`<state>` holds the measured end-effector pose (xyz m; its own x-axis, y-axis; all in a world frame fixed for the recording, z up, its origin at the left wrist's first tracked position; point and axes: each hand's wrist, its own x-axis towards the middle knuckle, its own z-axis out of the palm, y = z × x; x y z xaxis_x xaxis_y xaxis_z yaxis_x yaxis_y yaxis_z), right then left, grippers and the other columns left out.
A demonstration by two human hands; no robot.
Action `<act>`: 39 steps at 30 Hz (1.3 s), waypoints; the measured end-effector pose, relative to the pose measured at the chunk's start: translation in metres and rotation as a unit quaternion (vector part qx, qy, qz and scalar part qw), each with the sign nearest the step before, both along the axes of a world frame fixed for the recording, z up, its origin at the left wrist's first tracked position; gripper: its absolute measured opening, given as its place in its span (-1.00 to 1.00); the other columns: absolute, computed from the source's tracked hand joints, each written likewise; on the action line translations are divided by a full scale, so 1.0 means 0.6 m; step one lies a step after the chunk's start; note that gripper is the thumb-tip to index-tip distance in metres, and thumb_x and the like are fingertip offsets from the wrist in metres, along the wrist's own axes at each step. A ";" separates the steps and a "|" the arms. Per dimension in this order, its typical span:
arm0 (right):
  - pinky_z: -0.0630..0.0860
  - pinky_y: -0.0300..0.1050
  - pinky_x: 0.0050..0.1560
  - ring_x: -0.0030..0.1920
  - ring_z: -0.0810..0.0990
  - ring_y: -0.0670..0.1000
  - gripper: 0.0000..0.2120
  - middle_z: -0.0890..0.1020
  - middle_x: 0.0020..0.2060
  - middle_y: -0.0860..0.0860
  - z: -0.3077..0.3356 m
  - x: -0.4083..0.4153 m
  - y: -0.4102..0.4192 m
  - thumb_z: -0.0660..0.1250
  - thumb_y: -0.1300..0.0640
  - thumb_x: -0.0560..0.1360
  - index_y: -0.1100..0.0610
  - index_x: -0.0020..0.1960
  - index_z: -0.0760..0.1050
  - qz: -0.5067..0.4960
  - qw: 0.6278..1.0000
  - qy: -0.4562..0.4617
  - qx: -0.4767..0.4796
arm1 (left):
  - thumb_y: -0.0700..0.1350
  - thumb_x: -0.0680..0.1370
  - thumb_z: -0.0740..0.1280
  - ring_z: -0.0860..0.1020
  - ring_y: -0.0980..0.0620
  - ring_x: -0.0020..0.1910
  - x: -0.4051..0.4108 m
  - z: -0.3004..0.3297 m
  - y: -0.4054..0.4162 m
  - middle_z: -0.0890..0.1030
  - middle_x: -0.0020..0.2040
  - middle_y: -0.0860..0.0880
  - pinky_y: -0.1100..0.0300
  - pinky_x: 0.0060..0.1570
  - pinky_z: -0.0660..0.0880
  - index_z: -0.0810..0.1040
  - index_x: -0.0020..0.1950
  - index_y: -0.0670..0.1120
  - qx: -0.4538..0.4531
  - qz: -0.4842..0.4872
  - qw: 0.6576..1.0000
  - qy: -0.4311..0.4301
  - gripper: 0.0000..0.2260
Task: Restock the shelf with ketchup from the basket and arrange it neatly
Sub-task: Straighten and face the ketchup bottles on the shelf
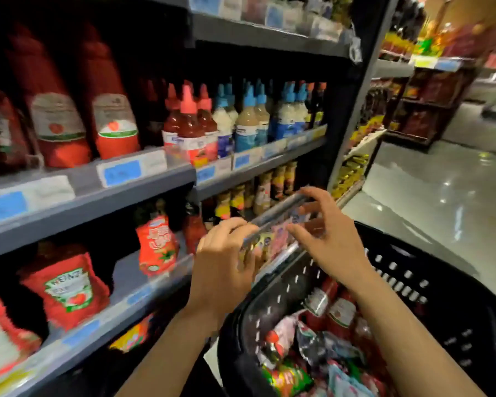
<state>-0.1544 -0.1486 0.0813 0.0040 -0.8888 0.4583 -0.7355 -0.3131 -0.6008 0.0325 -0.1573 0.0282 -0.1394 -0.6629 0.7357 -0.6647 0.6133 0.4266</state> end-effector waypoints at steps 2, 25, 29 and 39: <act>0.52 -0.11 -0.11 -0.18 0.61 -0.08 -0.47 0.57 0.00 -0.10 -0.049 -0.084 0.030 0.44 0.03 0.43 -0.08 0.32 0.32 -0.079 0.994 -0.003 0.081 | 0.07 0.48 0.25 0.45 -0.05 0.23 -0.064 -0.057 -0.006 0.53 0.25 -0.13 0.13 0.25 0.35 0.49 0.26 -0.06 0.104 -0.063 0.992 -0.021 -0.60; 0.50 -0.01 0.10 0.10 0.58 0.26 -0.45 0.58 0.13 0.26 -0.469 -0.316 0.074 0.51 0.05 0.36 0.28 0.24 0.45 -0.528 0.711 -0.304 0.352 | 0.44 0.43 0.08 0.23 0.04 0.47 -0.170 -0.203 -0.008 0.42 0.41 0.03 -0.07 0.41 -0.06 0.40 0.37 0.14 0.171 -0.116 0.947 -0.247 -0.38; 0.51 0.07 0.10 0.09 0.58 0.26 -0.34 0.57 0.12 0.24 -0.455 -0.302 0.067 0.57 0.10 0.27 0.23 0.25 0.34 -0.546 0.724 -0.307 0.289 | 0.42 0.42 0.11 0.27 0.02 0.46 -0.169 -0.206 -0.009 0.44 0.39 0.01 -0.09 0.40 -0.03 0.41 0.36 0.11 0.170 -0.112 0.948 -0.247 -0.38; 0.53 -0.01 0.01 -0.01 0.57 0.01 -0.27 0.54 0.06 -0.01 -0.309 -0.180 0.033 0.58 -0.06 0.12 -0.09 0.16 0.25 -0.358 0.876 -0.302 0.119 | 0.33 0.41 0.22 0.40 0.19 0.31 -0.166 -0.166 -0.004 0.45 0.29 0.22 0.20 0.35 0.28 0.42 0.32 0.16 0.260 -0.180 0.949 -0.021 -0.48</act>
